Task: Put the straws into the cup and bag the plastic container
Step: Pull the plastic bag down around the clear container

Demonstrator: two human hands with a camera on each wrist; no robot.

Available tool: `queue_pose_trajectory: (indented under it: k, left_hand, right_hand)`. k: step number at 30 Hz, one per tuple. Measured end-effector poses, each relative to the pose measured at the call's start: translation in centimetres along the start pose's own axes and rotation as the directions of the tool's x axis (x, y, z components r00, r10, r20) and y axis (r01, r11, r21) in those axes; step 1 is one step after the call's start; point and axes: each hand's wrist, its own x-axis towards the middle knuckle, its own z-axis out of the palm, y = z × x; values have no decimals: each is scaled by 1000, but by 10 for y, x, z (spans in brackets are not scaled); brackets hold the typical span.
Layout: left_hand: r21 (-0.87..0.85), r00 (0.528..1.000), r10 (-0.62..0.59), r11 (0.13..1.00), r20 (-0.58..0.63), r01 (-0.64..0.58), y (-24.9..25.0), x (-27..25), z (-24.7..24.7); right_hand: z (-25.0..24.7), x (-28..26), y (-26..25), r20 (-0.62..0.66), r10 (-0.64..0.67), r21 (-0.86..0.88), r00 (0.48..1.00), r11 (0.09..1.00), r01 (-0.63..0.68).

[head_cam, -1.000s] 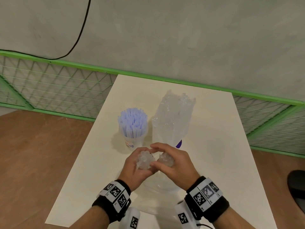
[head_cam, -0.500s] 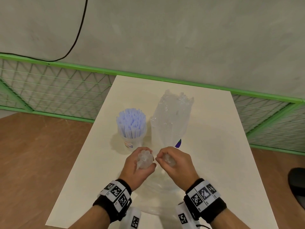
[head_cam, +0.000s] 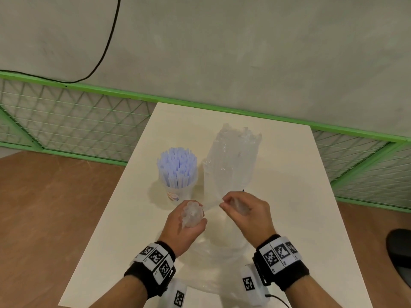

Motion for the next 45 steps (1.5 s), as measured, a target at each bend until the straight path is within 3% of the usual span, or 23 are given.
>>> queue_pose_trajectory:
  k: [3, 5, 8, 10, 13, 17, 21, 27, 45]
  left_hand:
    - [-64, 1000, -16, 998, 16, 17, -5, 1, -2]
    - [-93, 1000, -24, 995, 20, 26, -8, 0, -3]
    - [-84, 1000, -1, 996, 25, 3, -10, 1, -2]
    - [-102, 999, 24, 995, 33, -21, -9, 0, -1]
    - [-118, 999, 17, 993, 39, -12, -9, 1, 1]
    - [-111, 999, 9, 994, 32, -5, -13, 3, 0]
    - [-126, 1000, -5, 992, 29, 8, -15, 2, -1]
    - [-121, 999, 14, 993, 46, -9, -16, 3, -2]
    - [-98, 999, -20, 995, 40, 24, -10, 6, -2]
  right_hand:
    - [-23, 26, -38, -72, 23, 124, 997, 992, -14]
    - [-51, 50, -77, -226, -40, 231, 973, 969, 93]
    - [-90, 87, -126, -434, -126, 370, 892, 878, 304]
    - [-89, 112, -135, -454, -91, 489, 886, 806, 333]
    - [-60, 137, -127, -398, 12, 578, 917, 780, 241]
    - [-48, 156, -116, -365, 27, 495, 930, 852, 169]
    - [-66, 179, -115, -371, -21, 414, 929, 891, 185]
    - [-68, 193, -101, -260, -122, 193, 958, 966, 175]
    - [-89, 176, -102, -374, -271, 99, 887, 939, 329]
